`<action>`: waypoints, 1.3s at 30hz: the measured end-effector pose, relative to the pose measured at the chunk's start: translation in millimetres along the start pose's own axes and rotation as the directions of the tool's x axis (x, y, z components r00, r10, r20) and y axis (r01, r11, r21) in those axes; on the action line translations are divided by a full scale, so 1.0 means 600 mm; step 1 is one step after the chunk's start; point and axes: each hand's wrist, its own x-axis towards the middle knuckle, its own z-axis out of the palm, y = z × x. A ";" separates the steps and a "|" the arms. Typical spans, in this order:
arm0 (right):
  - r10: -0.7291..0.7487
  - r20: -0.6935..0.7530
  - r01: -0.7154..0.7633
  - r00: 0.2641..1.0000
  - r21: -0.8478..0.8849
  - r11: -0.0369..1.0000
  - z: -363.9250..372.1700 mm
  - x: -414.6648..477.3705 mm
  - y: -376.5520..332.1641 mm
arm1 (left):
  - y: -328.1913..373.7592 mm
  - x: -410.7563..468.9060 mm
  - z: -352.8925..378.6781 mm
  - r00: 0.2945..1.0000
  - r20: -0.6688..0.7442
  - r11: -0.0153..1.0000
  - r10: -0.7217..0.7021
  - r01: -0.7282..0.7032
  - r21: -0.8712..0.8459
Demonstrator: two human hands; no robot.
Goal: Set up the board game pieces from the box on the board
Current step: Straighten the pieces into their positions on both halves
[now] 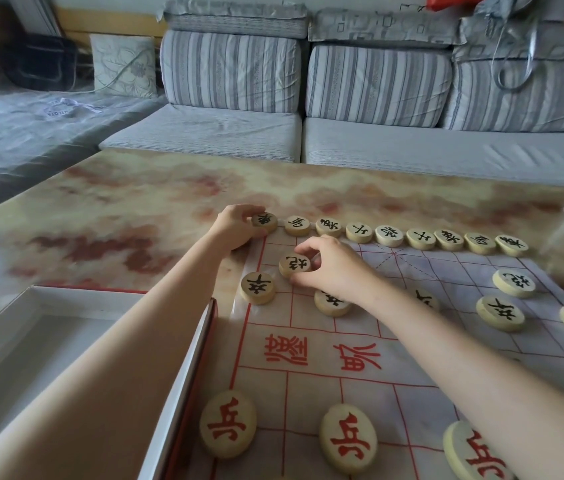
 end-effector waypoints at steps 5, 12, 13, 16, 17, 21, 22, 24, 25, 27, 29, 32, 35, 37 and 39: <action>-0.014 -0.006 0.014 1.000 -0.007 1.000 0.000 0.000 0.000 | 0.004 -0.004 -0.002 1.000 0.004 1.000 0.010 -0.010 0.002; -0.008 -0.012 0.008 1.000 -0.025 1.000 0.004 0.002 -0.001 | 0.004 -0.003 -0.003 1.000 0.009 1.000 0.006 -0.006 0.004; -0.005 -0.014 0.005 1.000 -0.024 1.000 0.005 0.002 -0.002 | 0.003 -0.002 -0.003 1.000 0.009 1.000 0.005 -0.005 0.005; -0.009 -0.014 0.009 1.000 -0.015 1.000 0.006 0.003 0.001 | 0.002 -0.001 -0.003 1.000 0.012 1.000 0.005 -0.005 -0.001; -0.011 -0.010 0.011 1.000 -0.009 1.000 0.005 0.002 0.002 | 0.002 -0.001 -0.003 1.000 0.016 1.000 0.005 -0.005 -0.006; -0.013 0.035 0.012 0.999 0.030 0.999 -0.004 -0.001 0.006 | 0.006 -0.002 -0.006 0.998 0.050 0.989 -0.041 0.048 -0.143; -0.016 0.030 0.014 0.999 0.049 0.999 -0.012 0.000 0.008 | 0.007 -0.002 -0.009 0.999 0.037 0.983 -0.040 0.046 -0.180; -0.014 -0.013 0.015 1.000 0.081 0.997 -0.036 0.009 0.016 | 0.011 0.002 -0.012 0.999 -0.037 0.991 0.011 -0.016 -0.136; -0.008 -0.047 0.011 0.999 0.081 0.997 -0.049 0.018 0.024 | 0.015 0.006 -0.012 0.995 -0.074 0.996 0.065 -0.070 -0.057; 0.031 -0.108 -0.027 0.994 0.046 0.999 -0.073 0.042 0.046 | 0.027 0.012 -0.005 0.978 -0.061 0.974 0.199 -0.190 0.120; 0.089 -0.141 -0.086 0.986 0.026 0.996 -0.084 0.068 0.065 | 0.041 0.016 0.011 0.955 0.021 0.914 0.297 -0.290 0.282; 0.119 -0.178 -0.123 0.977 -0.009 0.992 -0.080 0.105 0.078 | 0.062 0.017 0.034 0.940 0.081 0.830 0.333 -0.332 0.448; 0.140 -0.198 -0.156 0.970 -0.069 0.985 -0.069 0.124 0.078 | 0.068 0.020 0.047 0.935 0.101 0.794 0.340 -0.343 0.502; 0.133 -0.185 -0.156 0.974 -0.117 0.981 -0.064 0.129 0.075 | 0.068 0.021 0.047 0.928 0.166 0.773 0.335 -0.371 0.515; 0.131 -0.181 -0.159 0.975 -0.152 0.976 -0.060 0.129 0.070 | 0.065 0.020 0.044 0.915 0.223 0.783 0.335 -0.402 0.475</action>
